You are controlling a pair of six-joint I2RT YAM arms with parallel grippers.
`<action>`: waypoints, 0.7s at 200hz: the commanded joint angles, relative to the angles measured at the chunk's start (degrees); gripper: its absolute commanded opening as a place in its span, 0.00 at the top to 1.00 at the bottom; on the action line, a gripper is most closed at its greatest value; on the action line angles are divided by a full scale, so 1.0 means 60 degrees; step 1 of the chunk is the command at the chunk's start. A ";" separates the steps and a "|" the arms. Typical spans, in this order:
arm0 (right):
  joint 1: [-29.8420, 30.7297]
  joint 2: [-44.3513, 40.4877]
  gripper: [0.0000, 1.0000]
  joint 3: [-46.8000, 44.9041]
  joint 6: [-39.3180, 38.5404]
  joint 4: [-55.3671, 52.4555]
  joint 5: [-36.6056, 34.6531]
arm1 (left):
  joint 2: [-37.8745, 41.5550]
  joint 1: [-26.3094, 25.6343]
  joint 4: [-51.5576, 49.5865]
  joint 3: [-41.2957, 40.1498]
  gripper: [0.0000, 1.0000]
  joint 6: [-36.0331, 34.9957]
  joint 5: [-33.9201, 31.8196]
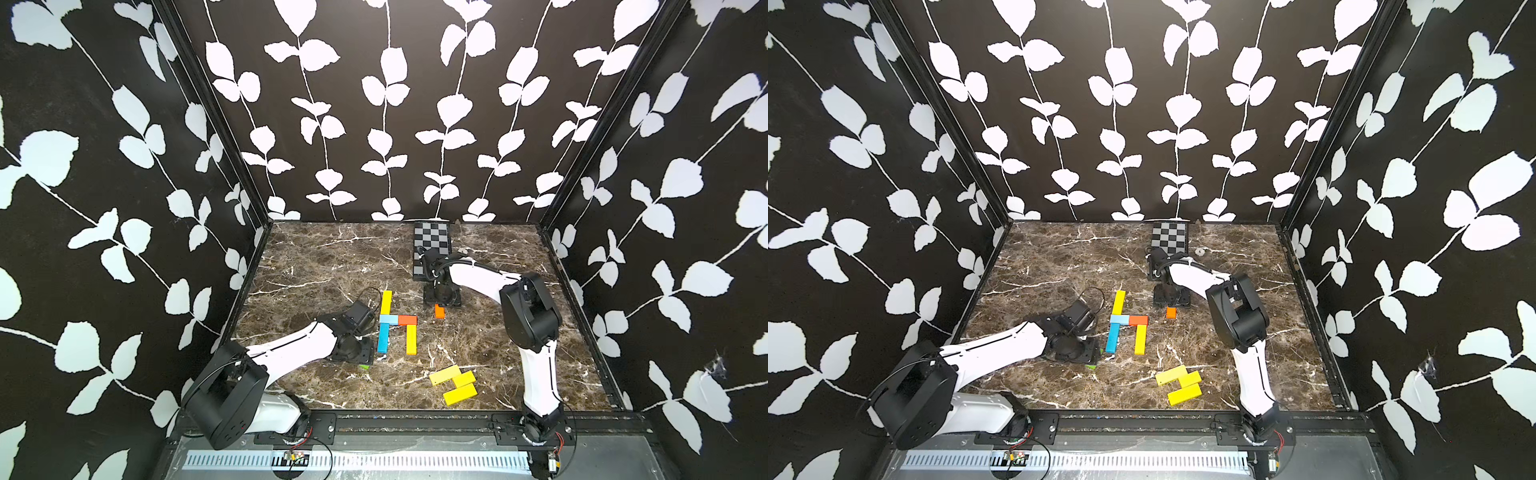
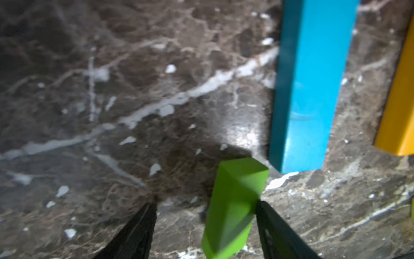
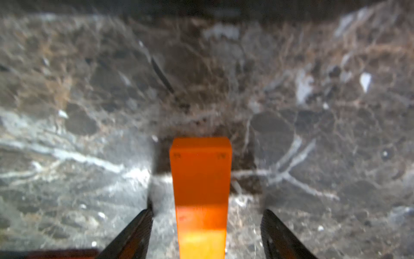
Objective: Assemble the letter h with building blocks
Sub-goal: Place the building block at the center of the board, then pick up the building block from the center of the board.
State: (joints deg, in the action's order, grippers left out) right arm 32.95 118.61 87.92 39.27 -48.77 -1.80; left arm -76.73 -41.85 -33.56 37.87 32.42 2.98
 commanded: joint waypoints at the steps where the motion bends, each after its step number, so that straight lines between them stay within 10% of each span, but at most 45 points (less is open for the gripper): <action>1: 0.0059 -0.1106 0.25 -0.0175 0.0136 -0.0249 -0.0029 | 0.0099 -0.0250 -0.0525 0.0368 0.27 -0.0433 -0.0330; 140: 0.0763 -0.4399 0.38 -0.1763 0.0794 -0.0484 -0.0158 | -0.0938 -0.0497 -0.0638 0.0404 0.46 -0.0615 -0.0564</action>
State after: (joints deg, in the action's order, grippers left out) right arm 36.93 96.09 78.74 42.13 -50.15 -1.54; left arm -81.30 -44.56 -36.84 40.49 29.30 -0.03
